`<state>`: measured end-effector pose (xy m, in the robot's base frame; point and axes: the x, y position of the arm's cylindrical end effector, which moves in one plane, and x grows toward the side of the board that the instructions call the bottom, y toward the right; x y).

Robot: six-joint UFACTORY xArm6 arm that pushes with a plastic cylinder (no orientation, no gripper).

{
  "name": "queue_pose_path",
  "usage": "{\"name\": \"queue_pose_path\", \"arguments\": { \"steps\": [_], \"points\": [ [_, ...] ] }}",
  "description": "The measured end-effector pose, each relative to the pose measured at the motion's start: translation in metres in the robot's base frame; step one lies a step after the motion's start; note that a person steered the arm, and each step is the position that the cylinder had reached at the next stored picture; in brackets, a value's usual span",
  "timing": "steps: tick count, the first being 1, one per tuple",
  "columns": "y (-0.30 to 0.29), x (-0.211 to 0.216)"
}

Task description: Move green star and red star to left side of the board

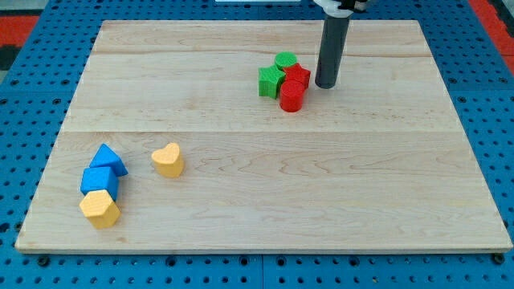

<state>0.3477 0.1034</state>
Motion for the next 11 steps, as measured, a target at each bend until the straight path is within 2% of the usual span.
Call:
{"name": "queue_pose_path", "arguments": {
  "steps": [2, 5, 9, 10, 11],
  "points": [
    [-0.002, -0.002],
    [-0.052, -0.002],
    [-0.170, 0.004],
    [-0.176, 0.014],
    [-0.176, 0.057]
  ]
}}
